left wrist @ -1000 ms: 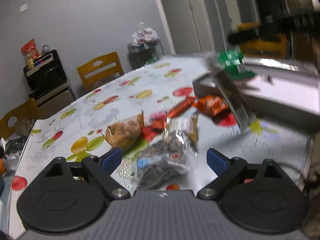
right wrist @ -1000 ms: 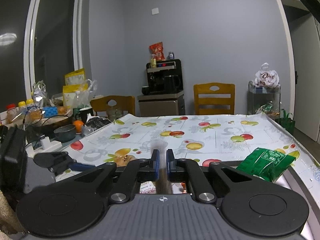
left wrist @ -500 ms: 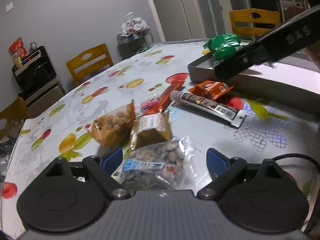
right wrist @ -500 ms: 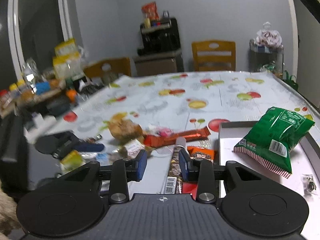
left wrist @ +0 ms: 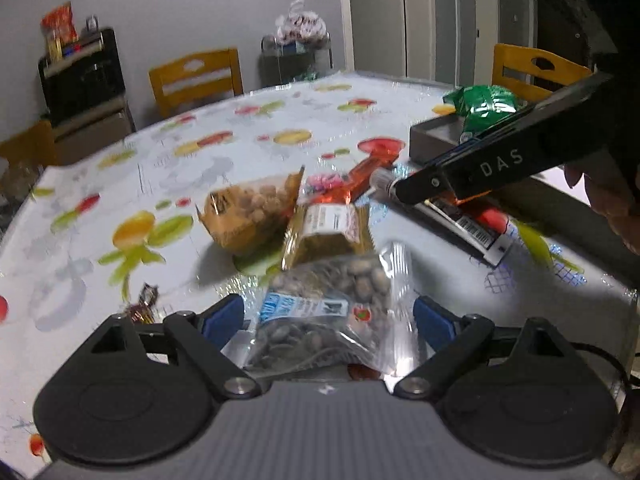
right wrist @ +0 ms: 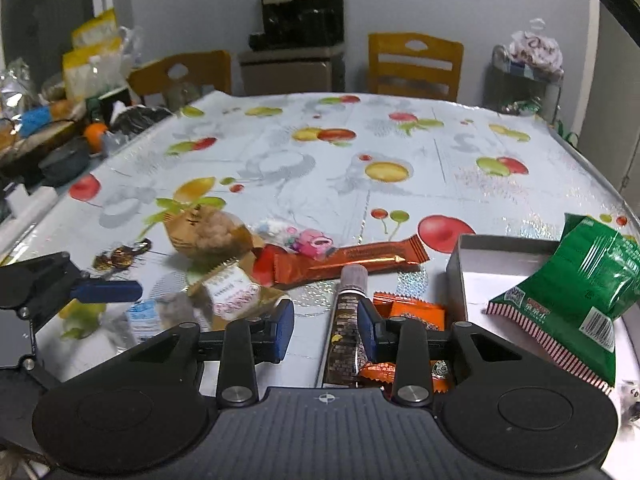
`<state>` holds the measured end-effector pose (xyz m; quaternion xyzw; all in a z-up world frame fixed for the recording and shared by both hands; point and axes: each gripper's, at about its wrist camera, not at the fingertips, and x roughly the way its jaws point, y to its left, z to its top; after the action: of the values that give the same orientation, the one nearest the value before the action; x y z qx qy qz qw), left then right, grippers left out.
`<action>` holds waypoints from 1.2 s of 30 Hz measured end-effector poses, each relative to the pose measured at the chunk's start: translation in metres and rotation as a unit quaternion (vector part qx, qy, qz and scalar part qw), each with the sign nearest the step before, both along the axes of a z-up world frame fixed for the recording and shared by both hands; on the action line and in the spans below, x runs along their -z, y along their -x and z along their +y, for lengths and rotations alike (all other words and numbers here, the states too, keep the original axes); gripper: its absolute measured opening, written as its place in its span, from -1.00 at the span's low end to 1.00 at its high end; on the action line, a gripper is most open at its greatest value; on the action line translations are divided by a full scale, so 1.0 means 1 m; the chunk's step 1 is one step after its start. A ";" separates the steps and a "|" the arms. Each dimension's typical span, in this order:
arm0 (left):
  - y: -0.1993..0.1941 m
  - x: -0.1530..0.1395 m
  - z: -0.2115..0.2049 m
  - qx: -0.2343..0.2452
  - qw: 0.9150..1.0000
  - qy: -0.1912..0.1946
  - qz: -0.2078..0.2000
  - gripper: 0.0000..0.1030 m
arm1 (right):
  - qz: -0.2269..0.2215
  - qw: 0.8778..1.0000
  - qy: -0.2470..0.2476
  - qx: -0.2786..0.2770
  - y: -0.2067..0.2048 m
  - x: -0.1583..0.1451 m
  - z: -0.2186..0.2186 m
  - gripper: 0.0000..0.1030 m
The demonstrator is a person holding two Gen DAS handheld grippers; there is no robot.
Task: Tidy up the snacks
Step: 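Grasp the clear nut bag with the left tool while the right tool holds the tube snack, then carry the nut bag and tube snack over the gray box with both tools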
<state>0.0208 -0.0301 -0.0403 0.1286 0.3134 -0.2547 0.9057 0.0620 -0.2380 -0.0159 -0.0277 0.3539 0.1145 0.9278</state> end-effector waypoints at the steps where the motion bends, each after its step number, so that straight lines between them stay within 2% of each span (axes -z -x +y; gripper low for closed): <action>1: -0.002 0.001 0.001 0.000 1.000 0.007 0.005 0.80 | 0.003 1.000 0.003 0.000 -0.002 0.001 0.002 -0.29; 7: -0.008 0.004 0.003 -0.001 1.000 0.024 0.011 0.79 | 0.013 1.000 0.021 0.012 -0.010 0.010 0.005 -0.27; 9: -0.006 0.004 0.002 -0.001 1.000 0.024 0.006 0.65 | 0.022 0.999 0.019 0.018 -0.013 0.013 0.003 -0.27; 11: -0.006 0.003 0.001 0.003 1.000 0.027 0.006 0.59 | 0.036 0.999 0.009 0.020 -0.018 0.018 0.002 -0.27; 14: -0.004 0.003 0.000 0.007 1.000 0.025 0.001 0.53 | 0.022 0.999 0.031 0.016 -0.016 0.021 0.007 -0.32; 16: -0.003 0.002 -0.001 0.009 1.000 0.022 -0.003 0.50 | 0.014 0.999 0.039 0.010 -0.014 0.022 0.010 -0.52; 19: -0.003 0.002 -0.001 0.010 1.000 0.022 -0.006 0.46 | 0.007 0.999 0.044 0.006 -0.011 0.022 0.012 -0.53; 24: 0.002 0.000 0.001 0.002 0.999 0.023 -0.023 0.22 | -0.008 0.999 0.031 0.001 -0.002 0.016 0.011 -0.54; 29: 0.004 -0.002 0.006 -0.008 0.999 0.027 -0.025 0.19 | -0.046 0.999 0.007 0.000 0.014 -0.002 0.006 -0.54; 36: 0.011 -0.010 0.013 -0.014 0.999 0.034 -0.036 0.16 | -0.067 0.998 -0.018 0.001 0.024 -0.012 -0.003 -0.54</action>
<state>0.0095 -0.0175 -0.0300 0.1024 0.2737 -0.2478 0.9237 0.0376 -0.2407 -0.0037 -0.0184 0.2888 0.1181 0.9499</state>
